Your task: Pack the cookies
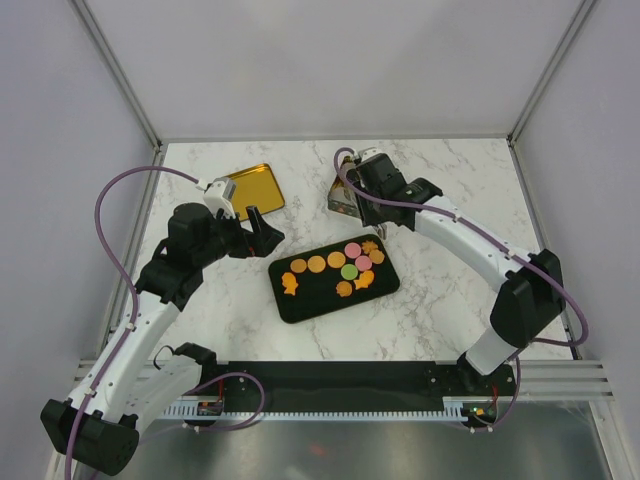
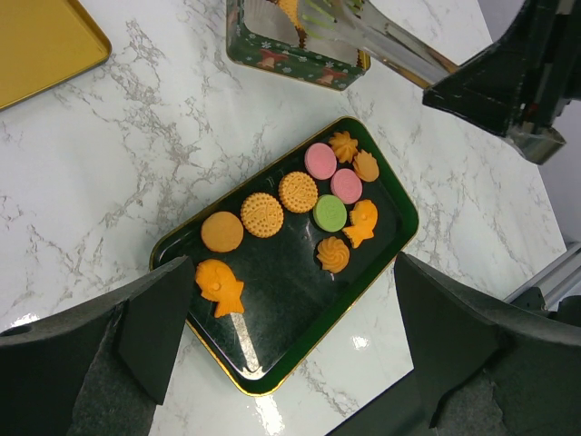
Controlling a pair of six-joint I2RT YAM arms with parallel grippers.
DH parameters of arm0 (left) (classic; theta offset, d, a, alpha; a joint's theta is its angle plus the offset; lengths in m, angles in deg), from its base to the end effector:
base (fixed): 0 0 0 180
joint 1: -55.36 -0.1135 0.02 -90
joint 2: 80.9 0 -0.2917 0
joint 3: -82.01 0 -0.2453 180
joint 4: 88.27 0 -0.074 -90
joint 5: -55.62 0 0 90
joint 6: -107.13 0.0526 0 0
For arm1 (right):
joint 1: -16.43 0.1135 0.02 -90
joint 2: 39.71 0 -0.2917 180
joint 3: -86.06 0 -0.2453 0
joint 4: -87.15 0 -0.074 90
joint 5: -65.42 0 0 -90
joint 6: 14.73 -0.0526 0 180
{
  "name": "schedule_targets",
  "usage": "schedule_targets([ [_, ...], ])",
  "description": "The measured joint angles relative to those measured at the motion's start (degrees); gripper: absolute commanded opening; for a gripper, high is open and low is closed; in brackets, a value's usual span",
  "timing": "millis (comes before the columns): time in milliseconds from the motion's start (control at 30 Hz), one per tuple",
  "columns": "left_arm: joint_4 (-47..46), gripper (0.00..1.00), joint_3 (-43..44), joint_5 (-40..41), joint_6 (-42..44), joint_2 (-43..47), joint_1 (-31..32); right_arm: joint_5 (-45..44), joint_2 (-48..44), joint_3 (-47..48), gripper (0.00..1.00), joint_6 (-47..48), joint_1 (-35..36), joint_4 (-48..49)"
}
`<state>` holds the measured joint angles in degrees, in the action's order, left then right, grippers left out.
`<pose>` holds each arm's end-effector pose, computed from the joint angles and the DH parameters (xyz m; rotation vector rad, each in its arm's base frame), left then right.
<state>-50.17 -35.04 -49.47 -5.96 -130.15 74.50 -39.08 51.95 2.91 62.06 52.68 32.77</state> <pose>0.1670 -0.0725 0.3410 0.1042 2.0548 -0.7292 0.2936 0.1989 0.3327 -0.3669 2.3671 0.0959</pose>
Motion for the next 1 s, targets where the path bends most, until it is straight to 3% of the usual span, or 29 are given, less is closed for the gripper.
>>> schedule_targets([
  [300,0.0,0.99,0.0,0.0,0.0,-0.3,0.0,1.2,7.1,1.7,0.38,-0.6,0.0,3.2],
  [1000,0.0,0.99,0.0,0.0,0.0,-0.3,0.0,0.5,11.4,2.6,0.4,-1.6,-0.1,6.4],
])
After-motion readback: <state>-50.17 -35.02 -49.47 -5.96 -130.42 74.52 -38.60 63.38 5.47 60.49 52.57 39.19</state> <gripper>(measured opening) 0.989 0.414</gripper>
